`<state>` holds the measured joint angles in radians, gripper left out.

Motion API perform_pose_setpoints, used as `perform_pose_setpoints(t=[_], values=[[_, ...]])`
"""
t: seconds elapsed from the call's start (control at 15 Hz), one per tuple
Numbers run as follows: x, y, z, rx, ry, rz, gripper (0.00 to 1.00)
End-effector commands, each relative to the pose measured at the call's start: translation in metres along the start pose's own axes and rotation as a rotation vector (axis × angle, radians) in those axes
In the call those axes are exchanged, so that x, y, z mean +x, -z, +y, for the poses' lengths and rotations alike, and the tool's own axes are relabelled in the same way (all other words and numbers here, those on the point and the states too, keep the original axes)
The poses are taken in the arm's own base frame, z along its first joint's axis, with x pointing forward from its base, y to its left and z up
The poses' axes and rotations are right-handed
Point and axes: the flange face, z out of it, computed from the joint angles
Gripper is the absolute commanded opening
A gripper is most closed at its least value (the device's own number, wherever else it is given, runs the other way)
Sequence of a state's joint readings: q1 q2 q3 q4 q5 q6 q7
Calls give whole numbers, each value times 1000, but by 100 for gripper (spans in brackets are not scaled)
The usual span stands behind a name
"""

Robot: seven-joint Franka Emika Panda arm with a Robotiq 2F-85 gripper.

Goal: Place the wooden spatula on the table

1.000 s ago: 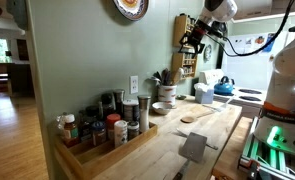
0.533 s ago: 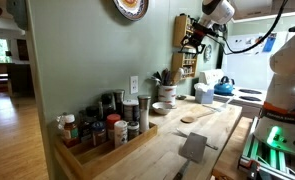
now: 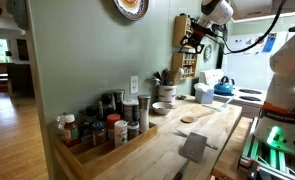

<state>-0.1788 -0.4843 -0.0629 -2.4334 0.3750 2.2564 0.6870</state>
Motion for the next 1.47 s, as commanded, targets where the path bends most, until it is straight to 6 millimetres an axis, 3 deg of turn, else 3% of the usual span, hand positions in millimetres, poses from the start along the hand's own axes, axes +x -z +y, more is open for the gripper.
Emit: perform_pose_setpoints(t=[0.0,0.53,1.0,1.4], values=[[23,-15,1,-34,-44,-7,100],[72,-53,11,-141,-211,-33,100],[97,-85,7,-154,-315,-17,100],[102,-104,-4,-124,-269,4,100]])
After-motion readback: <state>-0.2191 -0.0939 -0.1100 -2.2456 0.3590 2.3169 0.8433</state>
